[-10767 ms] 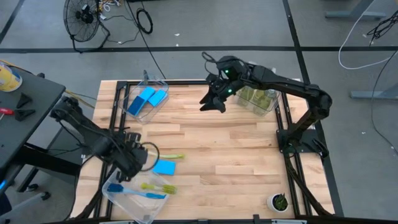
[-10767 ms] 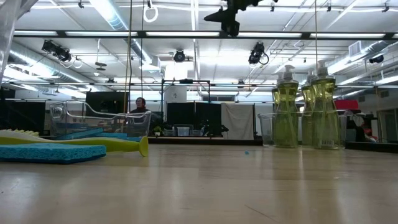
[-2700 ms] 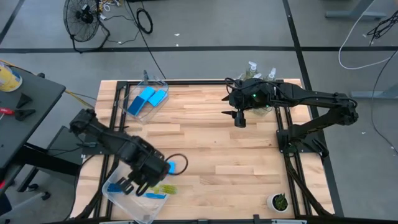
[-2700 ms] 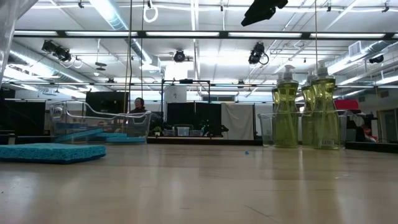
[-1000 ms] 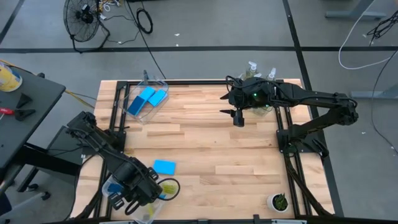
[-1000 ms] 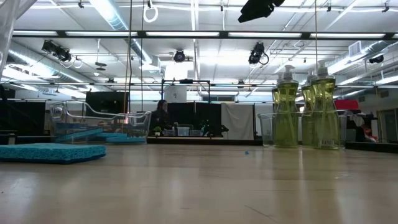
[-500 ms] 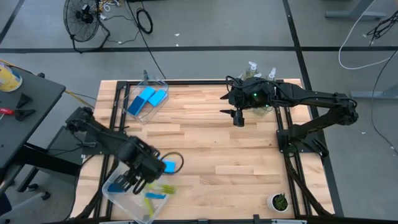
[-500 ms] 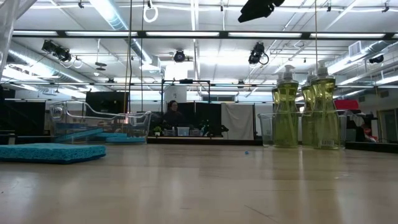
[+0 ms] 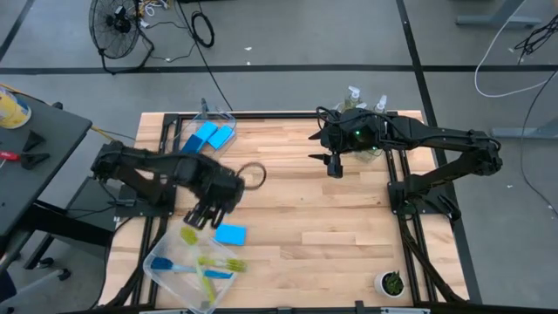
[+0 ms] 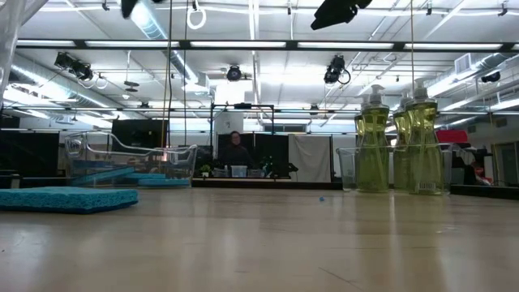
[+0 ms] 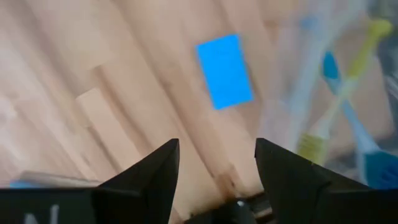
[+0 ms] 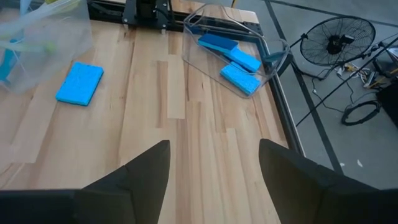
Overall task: Pick & Place Kitchen Sink Supplies
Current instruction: Put the blue sponge into the left transparent bin
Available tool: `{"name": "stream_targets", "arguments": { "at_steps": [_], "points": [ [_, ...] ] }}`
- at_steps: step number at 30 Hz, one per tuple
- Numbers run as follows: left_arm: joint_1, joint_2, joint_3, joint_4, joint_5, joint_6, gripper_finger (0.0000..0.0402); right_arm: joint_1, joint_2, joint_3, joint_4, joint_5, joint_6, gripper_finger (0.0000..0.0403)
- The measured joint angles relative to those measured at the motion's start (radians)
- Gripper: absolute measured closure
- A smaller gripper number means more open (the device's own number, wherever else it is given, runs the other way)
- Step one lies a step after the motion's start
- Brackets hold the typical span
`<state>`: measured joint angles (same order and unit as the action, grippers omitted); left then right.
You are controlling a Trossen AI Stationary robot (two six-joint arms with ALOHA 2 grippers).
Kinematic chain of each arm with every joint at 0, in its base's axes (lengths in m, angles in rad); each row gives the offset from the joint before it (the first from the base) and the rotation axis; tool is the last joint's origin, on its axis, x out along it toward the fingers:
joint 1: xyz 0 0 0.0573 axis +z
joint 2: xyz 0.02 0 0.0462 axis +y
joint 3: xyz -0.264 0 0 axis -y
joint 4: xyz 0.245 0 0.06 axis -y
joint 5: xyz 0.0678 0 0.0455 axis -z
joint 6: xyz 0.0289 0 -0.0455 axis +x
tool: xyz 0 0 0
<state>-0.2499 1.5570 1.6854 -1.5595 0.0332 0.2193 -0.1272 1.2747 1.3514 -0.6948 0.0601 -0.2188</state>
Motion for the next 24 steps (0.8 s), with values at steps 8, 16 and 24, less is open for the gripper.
{"name": "stream_targets", "arguments": {
  "at_steps": [8,16,24],
  "points": [
    [0.146,0.000,-0.165,0.051,0.111,0.079,0.0202,0.000,0.000,0.000,-0.001,0.000,0.027,0.0156],
    [0.276,-0.056,-0.359,0.144,0.110,0.128,0.0202,0.000,0.000,0.000,-0.001,0.001,0.027,0.0156],
    [0.352,-0.102,-0.516,0.381,0.114,0.115,0.0202,0.000,0.000,0.000,-0.001,0.003,0.054,0.0156]
  ]
}}
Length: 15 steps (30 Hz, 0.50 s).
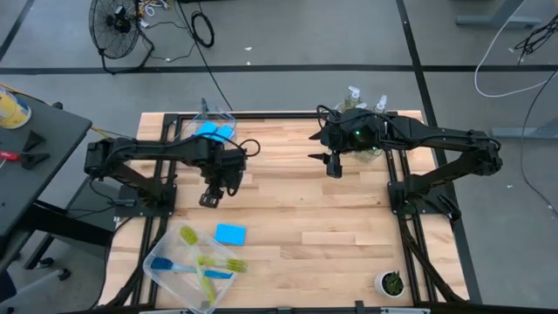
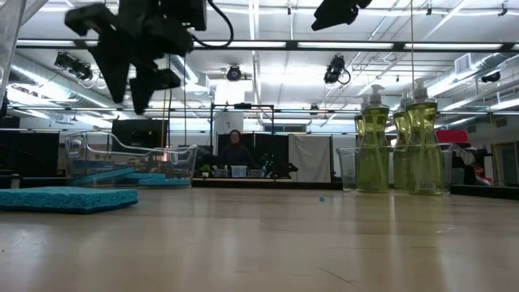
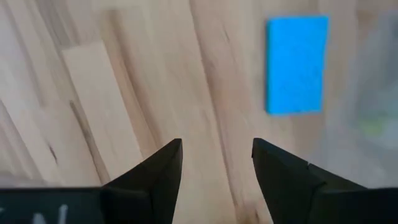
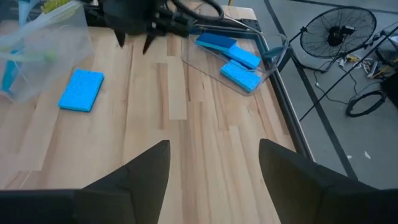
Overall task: Pick & Place Kitchen Sink Supplies
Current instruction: Put the blue sponge into the left transparent bin
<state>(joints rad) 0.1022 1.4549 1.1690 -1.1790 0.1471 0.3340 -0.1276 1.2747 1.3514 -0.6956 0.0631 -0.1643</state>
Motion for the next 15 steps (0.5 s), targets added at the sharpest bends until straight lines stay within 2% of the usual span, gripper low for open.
{"name": "stream_targets", "arguments": {
  "at_steps": [5,9,15],
  "points": [
    [0.008,0.001,-0.104,0.182,0.011,0.002,0.0202,0.000,0.000,0.000,-0.001,0.000,0.031,0.0156],
    [0.003,0.002,-0.162,0.282,0.091,-0.008,0.0202,0.000,0.000,0.000,0.000,0.000,0.032,0.0156],
    [-0.061,0.002,-0.235,0.409,0.139,-0.008,0.0202,0.000,0.000,0.000,0.000,0.000,0.033,0.0156]
  ]
}}
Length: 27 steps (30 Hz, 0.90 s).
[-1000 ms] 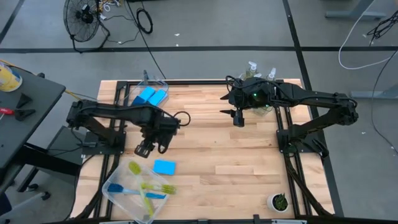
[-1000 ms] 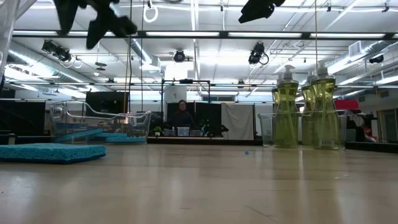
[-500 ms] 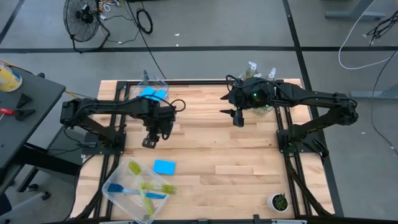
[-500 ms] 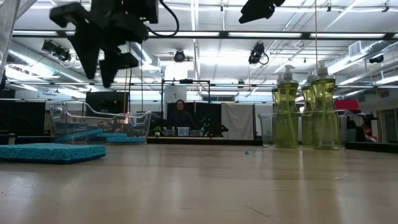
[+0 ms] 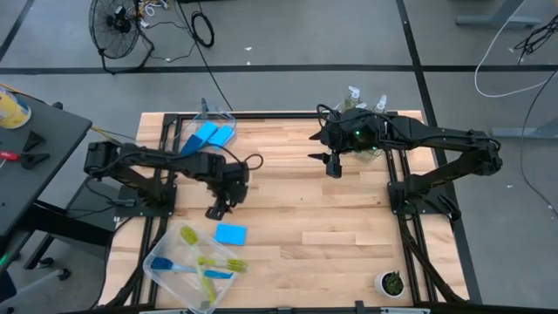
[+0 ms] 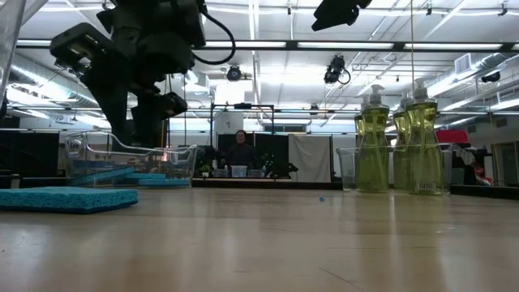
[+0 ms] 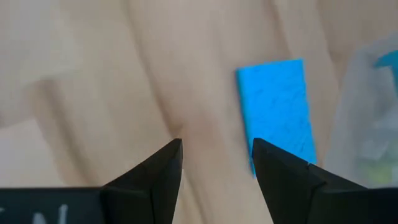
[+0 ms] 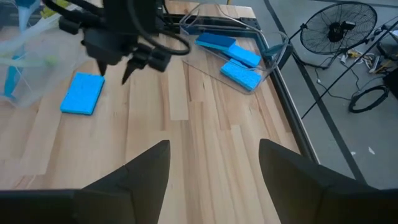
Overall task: Pick & Place Kitchen Sink Supplies
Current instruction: Put the blue sponge into the left transparent bin
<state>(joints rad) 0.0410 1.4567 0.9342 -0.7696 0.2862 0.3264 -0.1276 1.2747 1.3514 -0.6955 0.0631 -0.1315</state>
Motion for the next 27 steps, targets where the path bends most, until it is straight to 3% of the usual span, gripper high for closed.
{"name": "stream_targets", "arguments": {
  "at_steps": [12,27],
  "points": [
    [-0.135,0.033,-0.065,0.330,0.083,-0.001,0.0202,-0.004,0.000,0.000,0.001,0.001,-0.008,0.0156],
    [-0.174,0.191,-0.094,0.404,0.093,-0.018,0.0203,-0.004,0.000,0.000,0.000,0.001,-0.008,0.0156]
  ]
}}
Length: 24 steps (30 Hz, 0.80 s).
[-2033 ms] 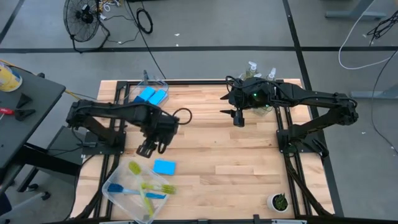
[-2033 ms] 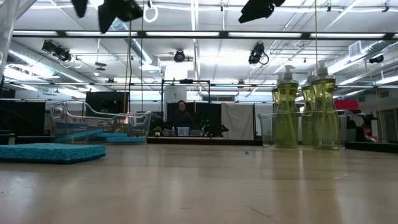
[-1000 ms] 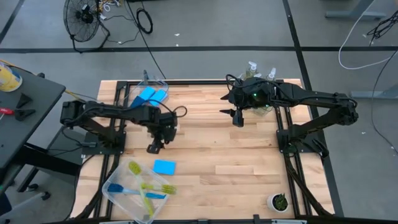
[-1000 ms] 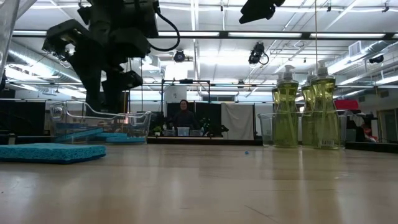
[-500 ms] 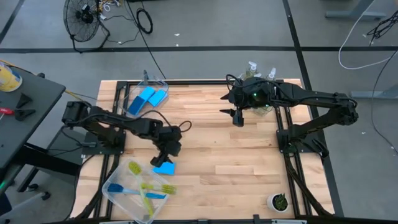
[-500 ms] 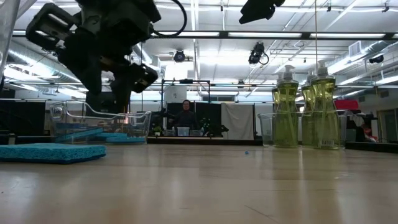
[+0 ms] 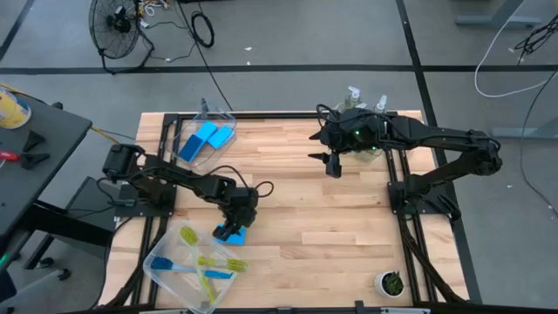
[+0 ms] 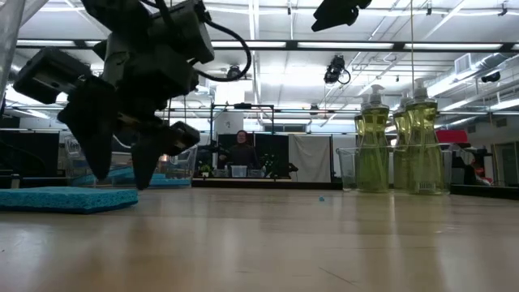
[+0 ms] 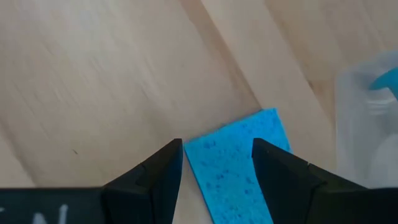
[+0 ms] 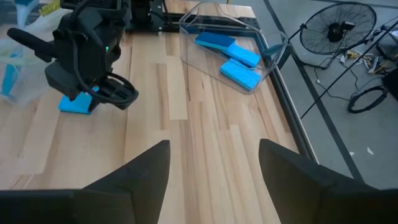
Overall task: Pick & Place Kitchen Sink Supplies
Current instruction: Put the blue sponge into the left transparent bin
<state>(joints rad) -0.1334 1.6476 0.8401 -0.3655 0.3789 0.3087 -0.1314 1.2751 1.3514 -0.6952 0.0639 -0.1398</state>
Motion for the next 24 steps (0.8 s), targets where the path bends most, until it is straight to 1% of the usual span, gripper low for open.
{"name": "stream_targets", "arguments": {
  "at_steps": [4,13,16,24],
  "points": [
    [0.000,0.018,0.001,-0.004,0.001,-0.036,0.0203,0.000,0.000,0.000,-0.003,0.000,0.000,0.0156],
    [0.000,0.022,0.001,-0.033,-0.002,-0.036,0.0207,0.000,0.000,0.000,-0.003,0.000,0.000,0.0156],
    [0.000,0.022,0.001,-0.053,-0.002,-0.035,0.0228,0.000,0.000,0.000,-0.002,0.000,0.000,0.0156],
    [0.000,0.040,0.002,-0.071,-0.001,-0.037,0.0318,0.000,0.000,0.000,0.000,0.000,0.000,0.0156]
  ]
}}
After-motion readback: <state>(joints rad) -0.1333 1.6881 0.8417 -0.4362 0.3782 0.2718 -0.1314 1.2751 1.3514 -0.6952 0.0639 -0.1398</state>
